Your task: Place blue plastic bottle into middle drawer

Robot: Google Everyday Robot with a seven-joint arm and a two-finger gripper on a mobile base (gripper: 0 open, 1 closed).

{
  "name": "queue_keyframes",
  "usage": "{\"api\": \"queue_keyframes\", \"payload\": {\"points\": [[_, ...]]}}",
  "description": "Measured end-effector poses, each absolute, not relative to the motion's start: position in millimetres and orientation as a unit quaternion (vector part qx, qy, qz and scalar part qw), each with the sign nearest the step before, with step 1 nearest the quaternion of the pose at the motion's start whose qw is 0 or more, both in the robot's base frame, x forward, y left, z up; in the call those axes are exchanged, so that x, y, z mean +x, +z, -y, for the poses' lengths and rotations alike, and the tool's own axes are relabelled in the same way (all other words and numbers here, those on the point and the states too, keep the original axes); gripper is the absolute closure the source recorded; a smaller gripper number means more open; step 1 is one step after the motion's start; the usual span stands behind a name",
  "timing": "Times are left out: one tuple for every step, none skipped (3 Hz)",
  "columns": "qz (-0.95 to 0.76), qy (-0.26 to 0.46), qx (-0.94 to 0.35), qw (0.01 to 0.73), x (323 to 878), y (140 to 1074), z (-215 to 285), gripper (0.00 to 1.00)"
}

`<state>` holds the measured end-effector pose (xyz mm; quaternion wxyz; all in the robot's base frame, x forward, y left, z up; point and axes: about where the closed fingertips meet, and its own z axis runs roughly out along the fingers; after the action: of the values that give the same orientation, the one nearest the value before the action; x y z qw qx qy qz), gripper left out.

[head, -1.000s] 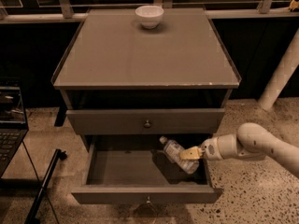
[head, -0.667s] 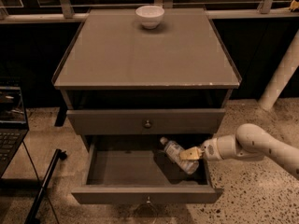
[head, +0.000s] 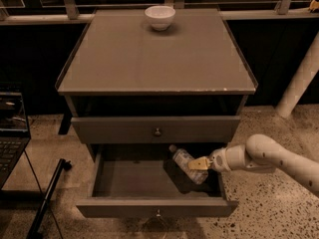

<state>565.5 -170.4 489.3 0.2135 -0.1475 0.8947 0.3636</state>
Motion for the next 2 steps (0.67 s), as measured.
{"api": "queue_keyframes", "payload": {"points": [[-0.904,0.345,-0.162,0.196,571,474,160,1.0],[-0.913,0.329,-0.173,0.171,573,457,151,1.0]]}}
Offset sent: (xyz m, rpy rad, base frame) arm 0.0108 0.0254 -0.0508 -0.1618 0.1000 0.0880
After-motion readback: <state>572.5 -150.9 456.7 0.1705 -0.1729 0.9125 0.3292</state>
